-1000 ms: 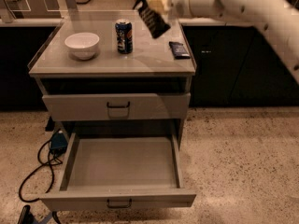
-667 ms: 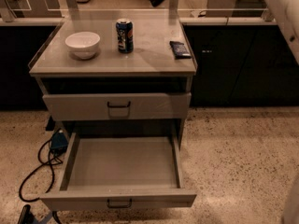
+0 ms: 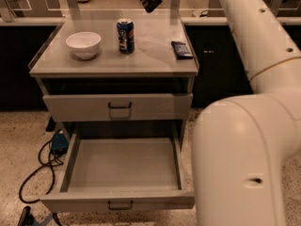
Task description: Pick rxbar chocolate from middle drawer and place on counter
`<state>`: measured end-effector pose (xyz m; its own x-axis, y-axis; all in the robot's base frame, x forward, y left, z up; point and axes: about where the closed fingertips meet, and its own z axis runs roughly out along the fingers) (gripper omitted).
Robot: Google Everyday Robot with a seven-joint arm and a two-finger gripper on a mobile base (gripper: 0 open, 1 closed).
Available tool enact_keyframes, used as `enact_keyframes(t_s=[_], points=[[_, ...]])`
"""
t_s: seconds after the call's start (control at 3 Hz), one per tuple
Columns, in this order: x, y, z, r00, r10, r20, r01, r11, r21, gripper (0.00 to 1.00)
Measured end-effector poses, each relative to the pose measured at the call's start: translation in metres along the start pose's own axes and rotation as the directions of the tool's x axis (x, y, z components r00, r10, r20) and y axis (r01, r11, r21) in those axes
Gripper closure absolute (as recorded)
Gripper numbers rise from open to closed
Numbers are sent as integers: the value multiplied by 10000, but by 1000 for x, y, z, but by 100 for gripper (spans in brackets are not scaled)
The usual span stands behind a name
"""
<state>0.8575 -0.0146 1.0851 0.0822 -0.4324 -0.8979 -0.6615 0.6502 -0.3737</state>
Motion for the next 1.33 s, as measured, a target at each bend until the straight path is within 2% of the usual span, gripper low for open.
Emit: enact_keyframes(t_s=[0.33,0.67,1.0,1.33], points=[[30,-26,6,9961,745,-469,-726,9965,420,100],[63,-49,-7,9862,1495,-717,-1429,9858,886,100],[112,-47,-8,9673,2294,-1085,-2218,9720,773,100],[158,-7,5,9426,2936,-1590,-3012,9532,-250,100]])
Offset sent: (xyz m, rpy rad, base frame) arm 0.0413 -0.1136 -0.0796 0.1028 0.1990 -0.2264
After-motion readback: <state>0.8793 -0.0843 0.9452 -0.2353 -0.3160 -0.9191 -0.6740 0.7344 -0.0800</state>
